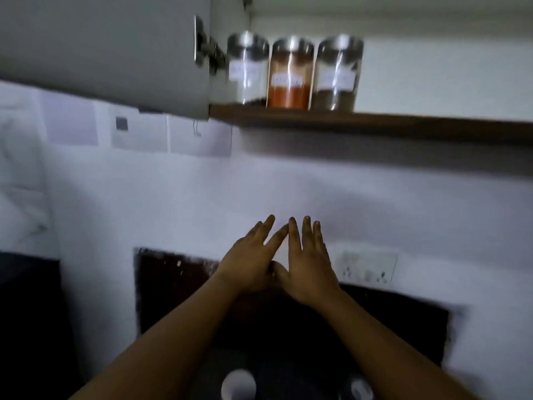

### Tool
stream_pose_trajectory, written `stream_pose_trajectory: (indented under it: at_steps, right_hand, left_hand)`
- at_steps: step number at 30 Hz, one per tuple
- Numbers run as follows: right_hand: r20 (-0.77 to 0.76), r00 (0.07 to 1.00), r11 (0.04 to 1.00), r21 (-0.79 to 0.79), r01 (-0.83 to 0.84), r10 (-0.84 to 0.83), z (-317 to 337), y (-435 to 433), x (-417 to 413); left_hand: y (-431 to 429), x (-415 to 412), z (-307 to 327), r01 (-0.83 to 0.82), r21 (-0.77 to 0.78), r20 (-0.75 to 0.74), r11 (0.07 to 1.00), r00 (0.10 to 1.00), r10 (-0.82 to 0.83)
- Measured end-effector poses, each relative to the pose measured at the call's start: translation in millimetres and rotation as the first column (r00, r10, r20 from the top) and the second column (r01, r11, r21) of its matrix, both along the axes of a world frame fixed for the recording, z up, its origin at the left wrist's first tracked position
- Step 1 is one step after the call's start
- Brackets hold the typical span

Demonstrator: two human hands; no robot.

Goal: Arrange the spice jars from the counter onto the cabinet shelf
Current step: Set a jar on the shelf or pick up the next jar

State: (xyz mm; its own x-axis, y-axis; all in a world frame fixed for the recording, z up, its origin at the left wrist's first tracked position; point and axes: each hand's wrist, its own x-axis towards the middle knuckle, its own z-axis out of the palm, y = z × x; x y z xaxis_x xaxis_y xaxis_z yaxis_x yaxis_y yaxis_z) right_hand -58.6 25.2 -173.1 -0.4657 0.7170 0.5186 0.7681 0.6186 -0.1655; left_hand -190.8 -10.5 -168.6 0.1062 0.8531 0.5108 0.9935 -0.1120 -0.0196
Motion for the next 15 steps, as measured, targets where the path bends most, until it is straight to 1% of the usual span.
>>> stream_pose_trajectory:
  at_steps: [3,5,9,12,15]
  right_hand:
    - [0.052,0.998,0.99,-0.134,-0.035,0.042,-69.8,-14.3,-11.5]
    - [0.104,0.993,0.976,-0.214,-0.032,0.055,-110.8,-22.6,-19.4]
    - [0.14,0.985,0.916,-0.4,-0.039,0.103,-179.3,-37.3,-30.8]
    - [0.112,0.986,0.834,-0.55,-0.042,0.124,-229.5,-51.2,-34.3]
    - [0.107,0.985,0.746,-0.665,-0.031,0.136,-265.8,-60.4,-38.3]
  left_hand:
    - [-15.5,-13.0,-67.2,0.008,-0.186,0.063,0.983,0.998,0.004]
    - [-21.0,-23.6,-115.2,0.001,-0.28,0.11,0.96,0.993,0.032]
    - [-37.0,-35.5,-193.8,0.029,-0.438,0.233,0.899,0.969,0.083]
    - [-55.0,-32.3,-241.4,0.042,-0.571,0.294,0.82,0.943,0.156]
    - [-67.3,-31.0,-281.2,0.042,-0.644,0.343,0.764,0.908,0.239]
